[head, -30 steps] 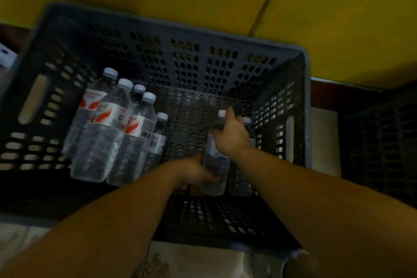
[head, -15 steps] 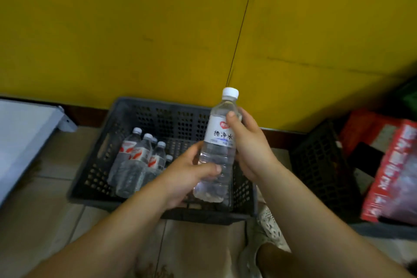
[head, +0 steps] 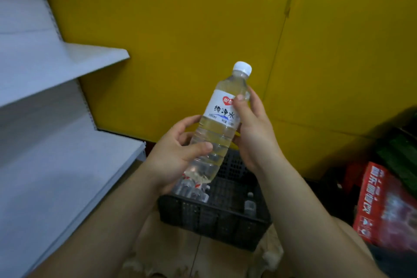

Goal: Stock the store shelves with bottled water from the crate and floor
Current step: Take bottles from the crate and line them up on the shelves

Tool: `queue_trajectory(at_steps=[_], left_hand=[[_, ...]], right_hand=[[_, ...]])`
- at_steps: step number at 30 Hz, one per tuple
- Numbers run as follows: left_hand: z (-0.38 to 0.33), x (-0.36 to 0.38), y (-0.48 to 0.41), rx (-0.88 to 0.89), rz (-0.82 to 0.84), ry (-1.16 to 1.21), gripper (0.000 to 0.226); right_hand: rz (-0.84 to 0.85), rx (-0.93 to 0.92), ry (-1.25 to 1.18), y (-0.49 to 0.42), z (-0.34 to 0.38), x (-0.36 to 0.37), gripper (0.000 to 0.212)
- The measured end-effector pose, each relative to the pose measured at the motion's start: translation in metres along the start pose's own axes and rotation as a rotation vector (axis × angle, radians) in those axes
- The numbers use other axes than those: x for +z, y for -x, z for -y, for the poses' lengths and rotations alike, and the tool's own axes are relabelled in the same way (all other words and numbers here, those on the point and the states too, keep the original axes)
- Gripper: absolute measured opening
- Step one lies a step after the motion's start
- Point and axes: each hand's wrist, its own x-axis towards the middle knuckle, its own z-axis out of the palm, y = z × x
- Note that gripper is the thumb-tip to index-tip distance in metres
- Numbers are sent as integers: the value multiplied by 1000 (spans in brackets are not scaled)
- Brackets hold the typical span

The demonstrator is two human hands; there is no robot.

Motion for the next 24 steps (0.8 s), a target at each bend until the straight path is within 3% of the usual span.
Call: queue_trajectory(at_steps=[7,13,18,24], left_hand=[[-37,-9,53,145,-133,41,62],[-60,-26,88,195,-255,-46,87],[-81,-44,128,203,-427,-125,76],[-98,-66,194,145,-662,-250,46]], right_hand=[[185,-110,141,21,42,51,61],[312,-158,93,33,55,93,57],[444,-147,-5,51,68,138,50],[727,-115,-6,86,65,197,50]])
